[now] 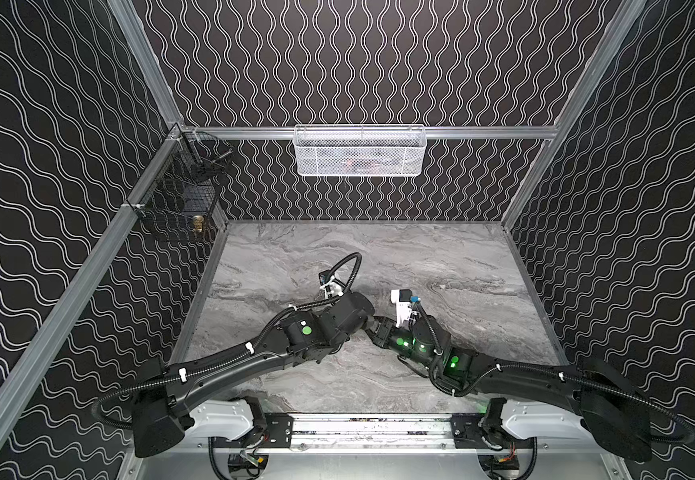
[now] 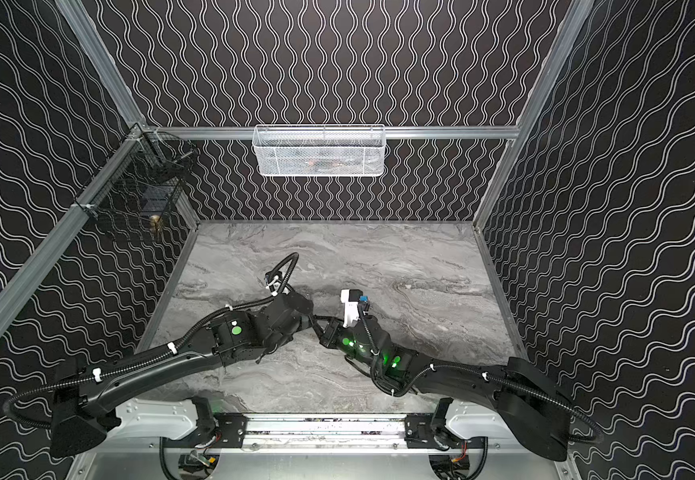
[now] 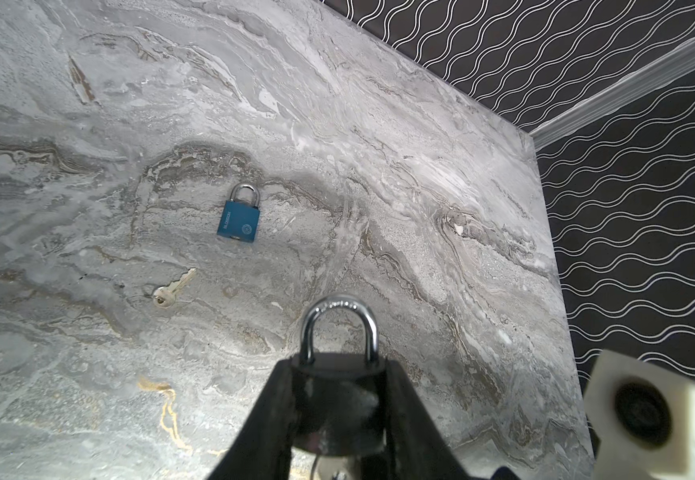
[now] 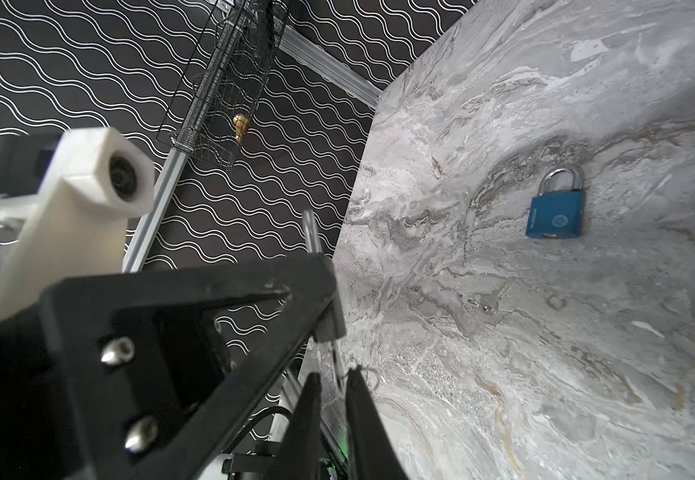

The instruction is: Unlock with the key

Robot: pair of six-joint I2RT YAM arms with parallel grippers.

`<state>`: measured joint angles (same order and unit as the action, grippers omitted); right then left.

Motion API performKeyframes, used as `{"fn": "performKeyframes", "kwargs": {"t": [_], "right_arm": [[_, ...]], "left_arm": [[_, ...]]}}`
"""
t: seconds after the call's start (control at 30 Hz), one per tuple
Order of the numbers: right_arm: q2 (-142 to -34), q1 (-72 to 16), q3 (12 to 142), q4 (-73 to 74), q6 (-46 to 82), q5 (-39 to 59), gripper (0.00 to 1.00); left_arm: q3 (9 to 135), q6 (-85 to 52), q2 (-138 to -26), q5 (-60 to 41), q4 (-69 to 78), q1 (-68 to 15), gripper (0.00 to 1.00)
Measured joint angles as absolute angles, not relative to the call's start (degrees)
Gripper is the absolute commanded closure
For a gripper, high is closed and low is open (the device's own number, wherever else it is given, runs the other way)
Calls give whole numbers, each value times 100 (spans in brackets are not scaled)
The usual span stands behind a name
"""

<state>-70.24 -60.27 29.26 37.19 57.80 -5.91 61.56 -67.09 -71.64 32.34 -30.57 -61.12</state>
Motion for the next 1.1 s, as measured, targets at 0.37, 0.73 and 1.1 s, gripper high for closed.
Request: {"fn": "performKeyframes", "kwargs": {"t": [0.37, 0.73, 1.1], "right_arm": [[-7146, -6049, 2917, 3763, 5784, -589, 91], [-7000, -6064, 3006, 3555, 5546, -794, 93], [-6973, -6062, 3109, 3332, 5485, -827, 86]], "left_arm": [[6191, -6700, -7177, 3227, -3050, -6112, 90], [6195, -6560, -7181, 3092, -2934, -6108, 92], [6189, -6558, -7150, 2991, -2943, -6114, 91]]}}
